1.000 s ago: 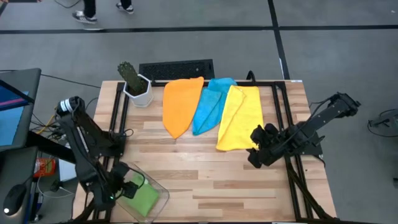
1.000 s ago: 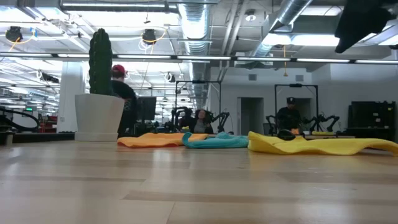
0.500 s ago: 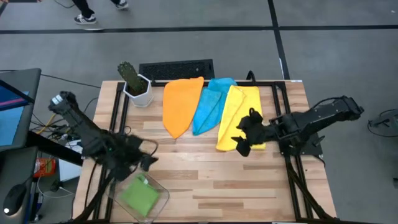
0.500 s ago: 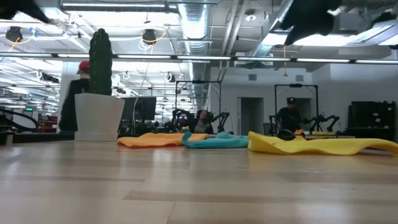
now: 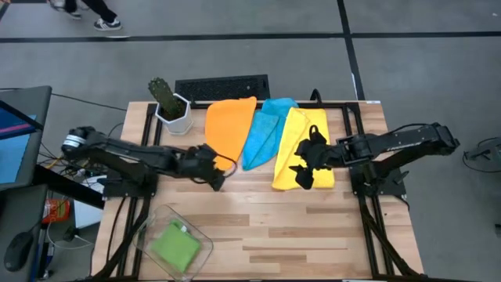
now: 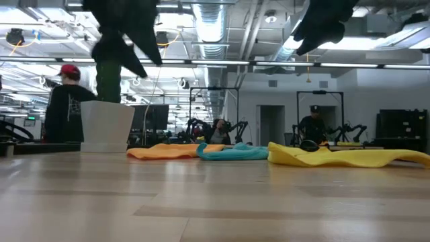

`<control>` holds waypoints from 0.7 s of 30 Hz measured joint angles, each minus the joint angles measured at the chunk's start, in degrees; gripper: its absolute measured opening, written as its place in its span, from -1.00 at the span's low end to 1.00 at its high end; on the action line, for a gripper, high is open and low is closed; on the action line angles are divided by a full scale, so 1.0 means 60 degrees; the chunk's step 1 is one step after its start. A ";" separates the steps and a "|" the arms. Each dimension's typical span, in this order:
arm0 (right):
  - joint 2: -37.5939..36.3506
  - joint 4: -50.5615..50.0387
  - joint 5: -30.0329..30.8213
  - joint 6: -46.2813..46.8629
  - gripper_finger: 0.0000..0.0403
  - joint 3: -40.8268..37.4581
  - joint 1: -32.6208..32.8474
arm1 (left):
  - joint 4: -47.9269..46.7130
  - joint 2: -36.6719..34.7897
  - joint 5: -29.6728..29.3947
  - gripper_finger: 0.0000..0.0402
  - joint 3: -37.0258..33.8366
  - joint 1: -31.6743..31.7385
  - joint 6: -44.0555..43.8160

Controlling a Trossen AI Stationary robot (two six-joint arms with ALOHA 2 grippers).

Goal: Fold microfiber towels
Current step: Fold the orange microfiber towel

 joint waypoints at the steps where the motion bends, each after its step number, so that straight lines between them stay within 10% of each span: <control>1: 0.0000 0.0000 -0.0013 -0.0089 0.42 0.0000 -0.0025 | 0.0225 0.0282 0.0221 0.22 0.0000 0.0108 0.0347; 21: 0.0000 -0.0630 -0.0036 -0.1632 0.42 0.0000 -0.0146 | 0.0830 0.3224 0.0896 0.22 -0.0145 0.1786 0.2101</control>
